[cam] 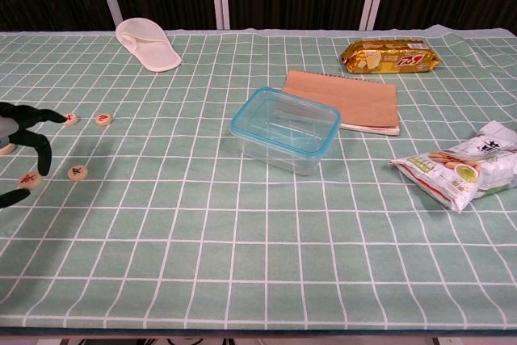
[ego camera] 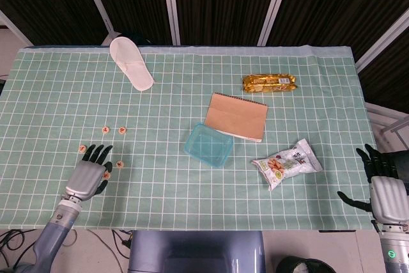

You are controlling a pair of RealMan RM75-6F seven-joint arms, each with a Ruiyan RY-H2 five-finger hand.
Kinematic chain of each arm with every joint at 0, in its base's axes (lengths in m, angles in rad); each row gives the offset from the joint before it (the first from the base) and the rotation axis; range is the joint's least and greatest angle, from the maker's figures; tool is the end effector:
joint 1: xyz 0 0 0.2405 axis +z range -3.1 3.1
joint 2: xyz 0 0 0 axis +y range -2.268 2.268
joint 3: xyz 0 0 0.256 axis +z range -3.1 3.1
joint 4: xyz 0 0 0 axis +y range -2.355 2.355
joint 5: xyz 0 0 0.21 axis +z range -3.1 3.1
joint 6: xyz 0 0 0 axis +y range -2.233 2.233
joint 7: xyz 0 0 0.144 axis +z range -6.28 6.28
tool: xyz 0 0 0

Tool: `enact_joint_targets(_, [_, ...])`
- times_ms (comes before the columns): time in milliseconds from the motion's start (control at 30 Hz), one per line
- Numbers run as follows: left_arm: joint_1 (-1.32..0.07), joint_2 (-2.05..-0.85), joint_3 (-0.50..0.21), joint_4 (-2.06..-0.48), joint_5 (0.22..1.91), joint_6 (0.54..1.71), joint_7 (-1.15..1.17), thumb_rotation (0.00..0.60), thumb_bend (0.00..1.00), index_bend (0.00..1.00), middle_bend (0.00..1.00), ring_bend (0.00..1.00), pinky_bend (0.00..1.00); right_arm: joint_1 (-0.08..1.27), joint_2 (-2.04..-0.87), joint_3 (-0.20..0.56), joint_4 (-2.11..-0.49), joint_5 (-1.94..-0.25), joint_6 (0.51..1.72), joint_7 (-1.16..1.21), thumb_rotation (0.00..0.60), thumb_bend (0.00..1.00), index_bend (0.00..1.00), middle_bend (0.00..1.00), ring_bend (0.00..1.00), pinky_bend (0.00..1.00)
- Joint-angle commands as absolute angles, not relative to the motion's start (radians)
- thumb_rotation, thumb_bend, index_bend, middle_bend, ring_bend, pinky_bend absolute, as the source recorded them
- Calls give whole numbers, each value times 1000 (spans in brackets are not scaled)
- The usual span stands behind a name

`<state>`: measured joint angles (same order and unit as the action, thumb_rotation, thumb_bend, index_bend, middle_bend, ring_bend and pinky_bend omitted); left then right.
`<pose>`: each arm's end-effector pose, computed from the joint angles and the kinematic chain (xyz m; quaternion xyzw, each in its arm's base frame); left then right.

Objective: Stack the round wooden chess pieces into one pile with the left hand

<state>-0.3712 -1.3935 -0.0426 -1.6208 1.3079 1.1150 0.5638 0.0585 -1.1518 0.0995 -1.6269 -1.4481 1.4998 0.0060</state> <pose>-0.2478 0.2429 0.0242 -0.7587 -0.3308 -0.2568 0.4989 -0.3121 -0.1824 0.1590 0.5501 -0.4047 0.4084 0.6057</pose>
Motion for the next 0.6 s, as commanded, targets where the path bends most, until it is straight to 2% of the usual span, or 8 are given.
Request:
enact_joint_targets(33, [-420, -1390, -90, -1641, 1253, 1077, 602, 600, 349, 497, 55, 0, 44, 59, -1151, 100, -1628, -1445, 1498, 5, 600, 204, 97, 0, 63, 0])
enact_joint_targets(200, [-470, -1410, -113, -1642, 1183, 1039, 669, 600, 350, 497, 56, 0, 44, 59, -1152, 101, -1630, -1443, 1497, 2, 600, 205, 98, 0, 63, 0])
enact_joint_targets(600, [-513, -1479, -103, -1585, 1106, 1042, 725, 600, 350, 498, 59, 0, 44, 58, -1149, 102, -1629, -1439, 1495, 7, 600, 204, 98, 0, 63, 0])
